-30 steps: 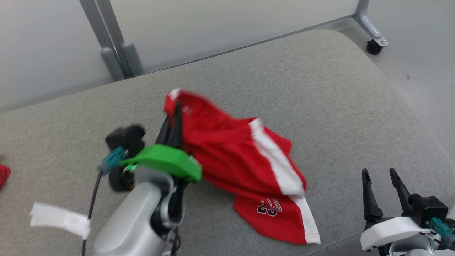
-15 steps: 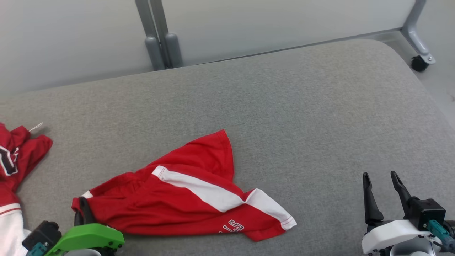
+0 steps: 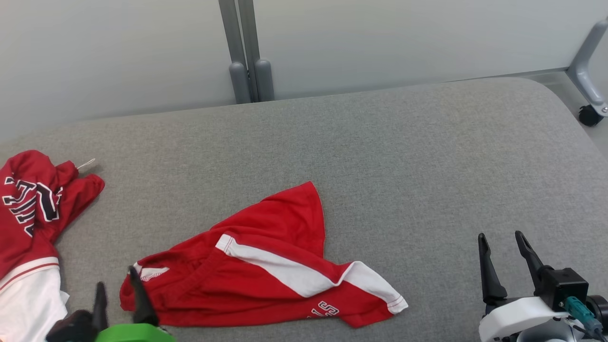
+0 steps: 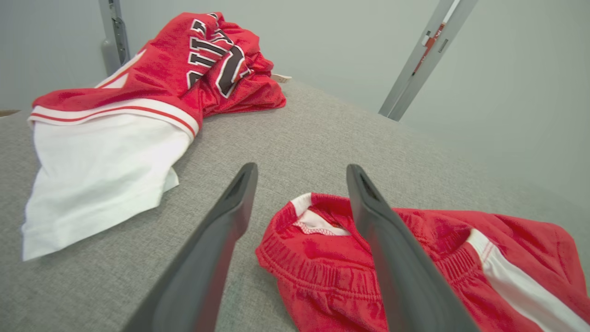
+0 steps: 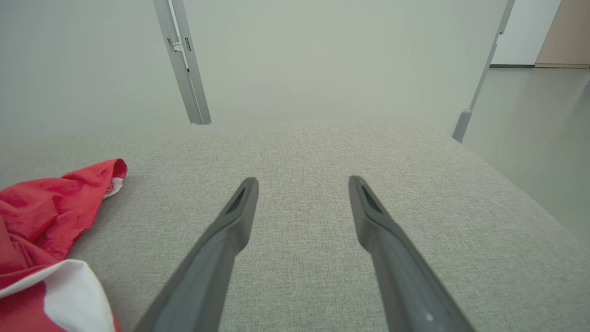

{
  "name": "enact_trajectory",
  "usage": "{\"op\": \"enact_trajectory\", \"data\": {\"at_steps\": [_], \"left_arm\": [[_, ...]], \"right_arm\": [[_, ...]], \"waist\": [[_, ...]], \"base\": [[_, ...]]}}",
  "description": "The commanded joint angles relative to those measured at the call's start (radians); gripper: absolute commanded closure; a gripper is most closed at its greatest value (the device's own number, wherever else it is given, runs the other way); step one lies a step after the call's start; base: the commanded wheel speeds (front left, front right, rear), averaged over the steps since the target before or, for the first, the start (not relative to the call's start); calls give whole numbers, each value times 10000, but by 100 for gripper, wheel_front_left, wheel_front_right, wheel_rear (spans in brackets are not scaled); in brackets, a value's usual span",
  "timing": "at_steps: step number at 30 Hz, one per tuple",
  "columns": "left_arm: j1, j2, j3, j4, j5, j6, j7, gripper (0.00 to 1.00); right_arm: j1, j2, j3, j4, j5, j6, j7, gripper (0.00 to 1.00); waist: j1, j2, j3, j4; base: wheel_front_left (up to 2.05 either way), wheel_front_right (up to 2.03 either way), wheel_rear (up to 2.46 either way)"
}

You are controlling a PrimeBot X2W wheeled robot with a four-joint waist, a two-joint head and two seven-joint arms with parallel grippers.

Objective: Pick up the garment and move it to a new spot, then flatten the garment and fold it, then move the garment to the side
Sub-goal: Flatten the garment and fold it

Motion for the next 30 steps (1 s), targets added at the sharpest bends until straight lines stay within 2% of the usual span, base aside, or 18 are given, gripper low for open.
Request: {"op": "enact_trajectory", "data": {"at_steps": [1,5,12,15,21,22,23,24,27,29,30], "left_arm": [[-89,19,-340,-137,150,-225,121,0],[-809,185,-1323,-384,401,-818,1236,0],[-2183,789,-2324,772,539,-1372,3952,0],[-2521,1066,-2381,1163,479,-1529,4590,0],[-2478,1308,-2395,1187,195,-1806,5122,0],[-2427,1333,-2399,1180,191,-1798,5166,7],[-2364,1345,-2429,1182,158,-1808,5244,33],[-2330,1335,-2457,1166,138,-1821,5281,51],[-2298,1226,-2591,1080,21,-1921,5437,56],[-2267,1183,-2727,1041,-50,-2003,5576,65],[-2262,1148,-2782,1014,-71,-2039,5626,74]], "right_arm": [[174,-16,-9,-2,25,0,-31,0],[110,-16,53,41,78,0,-31,0],[-134,-17,193,113,253,-1,-31,0],[-32,-17,113,135,287,0,-31,0],[79,-14,-41,126,314,0,-31,0],[81,-14,-50,128,316,-1,-31,0],[82,-14,-50,134,334,0,-31,0],[67,-14,-45,140,351,-1,-31,0],[-66,-14,-25,154,369,-1,-31,0],[-114,-14,-21,153,361,0,-31,0],[-122,-14,-31,150,355,0,-31,0]], "waist": [[0,0,43,-43],[0,0,174,-227],[0,0,387,-843],[0,0,401,-1028],[0,0,422,-1155],[0,0,424,-1153],[0,0,431,-1145],[0,0,436,-1136],[0,0,454,-1084],[0,0,451,-1042],[0,0,458,-1015]], "base": [[0,0,0],[0,0,0],[0,0,0],[0,0,0],[0,0,0],[0,0,0],[0,0,0],[0,0,0],[0,0,0],[0,0,0],[0,0,0]]}}
